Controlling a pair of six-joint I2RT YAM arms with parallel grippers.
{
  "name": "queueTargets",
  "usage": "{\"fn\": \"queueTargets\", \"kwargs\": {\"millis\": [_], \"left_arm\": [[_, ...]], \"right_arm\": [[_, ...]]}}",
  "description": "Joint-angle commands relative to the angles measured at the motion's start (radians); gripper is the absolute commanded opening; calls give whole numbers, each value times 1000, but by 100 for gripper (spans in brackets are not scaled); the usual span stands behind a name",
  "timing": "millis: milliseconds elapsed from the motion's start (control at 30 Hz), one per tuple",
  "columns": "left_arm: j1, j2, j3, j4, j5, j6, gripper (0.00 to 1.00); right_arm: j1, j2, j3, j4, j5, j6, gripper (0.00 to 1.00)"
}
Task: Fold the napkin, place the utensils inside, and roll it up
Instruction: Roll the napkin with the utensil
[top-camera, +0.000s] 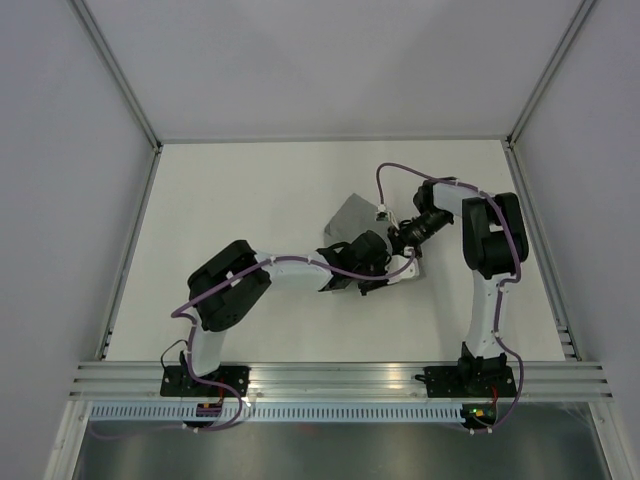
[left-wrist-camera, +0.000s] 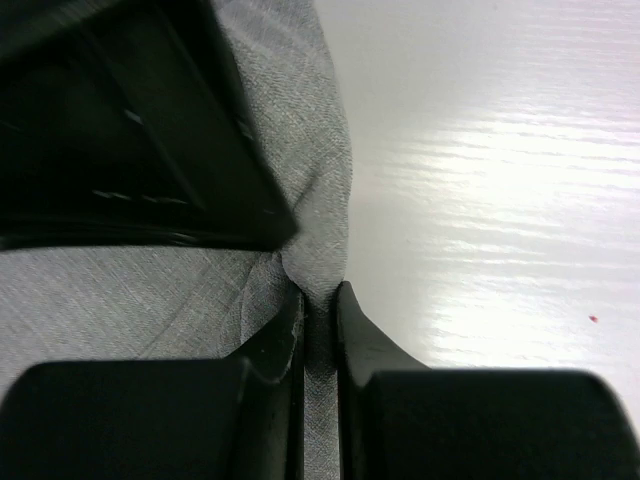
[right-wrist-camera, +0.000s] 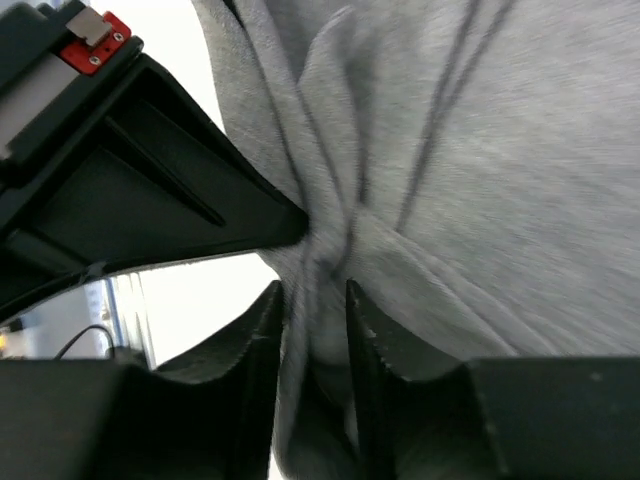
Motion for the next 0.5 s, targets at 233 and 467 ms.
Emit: {"fn": "queueTargets", "kwargs": {"millis": [233, 467], "left_arm": [[62, 19, 55, -185, 293, -166, 2], [117, 80, 176, -334, 394, -226, 2]], "right_arm": [[-108, -314, -95, 456, -73, 252, 50], [-200, -620, -370, 704, -53, 349, 49]]}}
